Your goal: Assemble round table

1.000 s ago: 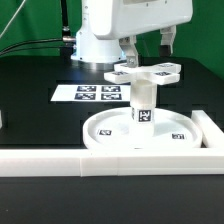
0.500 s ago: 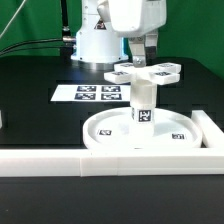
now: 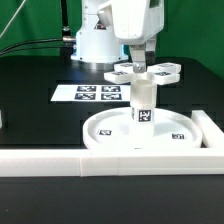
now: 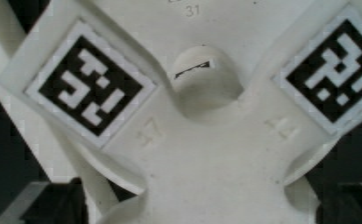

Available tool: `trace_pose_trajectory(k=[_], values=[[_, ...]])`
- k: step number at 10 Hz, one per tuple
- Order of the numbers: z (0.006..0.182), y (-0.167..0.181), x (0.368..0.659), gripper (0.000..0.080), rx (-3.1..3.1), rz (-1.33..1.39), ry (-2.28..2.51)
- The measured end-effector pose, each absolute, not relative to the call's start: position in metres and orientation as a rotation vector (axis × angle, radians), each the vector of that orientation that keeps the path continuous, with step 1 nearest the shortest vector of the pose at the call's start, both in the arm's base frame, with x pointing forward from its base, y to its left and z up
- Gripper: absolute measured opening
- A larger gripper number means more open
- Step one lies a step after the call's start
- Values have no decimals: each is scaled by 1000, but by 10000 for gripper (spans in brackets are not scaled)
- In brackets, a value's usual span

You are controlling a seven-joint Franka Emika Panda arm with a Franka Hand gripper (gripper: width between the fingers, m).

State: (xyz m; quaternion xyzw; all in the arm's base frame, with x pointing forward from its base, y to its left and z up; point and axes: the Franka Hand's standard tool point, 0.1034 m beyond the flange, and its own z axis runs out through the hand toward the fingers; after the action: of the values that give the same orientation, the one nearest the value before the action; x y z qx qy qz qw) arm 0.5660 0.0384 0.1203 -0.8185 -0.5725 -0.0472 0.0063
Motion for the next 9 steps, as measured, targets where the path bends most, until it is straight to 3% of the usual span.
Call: trace_pose_trajectory(k=[6,7,8,9], values=[[109,35,561,649,-2561,-123,-1781],[109,35,561,587,-2561,-122,-1780],[108,35,561,587,-2561,-120,-1779],[108,34,561,451,-2563,-120,-1777]])
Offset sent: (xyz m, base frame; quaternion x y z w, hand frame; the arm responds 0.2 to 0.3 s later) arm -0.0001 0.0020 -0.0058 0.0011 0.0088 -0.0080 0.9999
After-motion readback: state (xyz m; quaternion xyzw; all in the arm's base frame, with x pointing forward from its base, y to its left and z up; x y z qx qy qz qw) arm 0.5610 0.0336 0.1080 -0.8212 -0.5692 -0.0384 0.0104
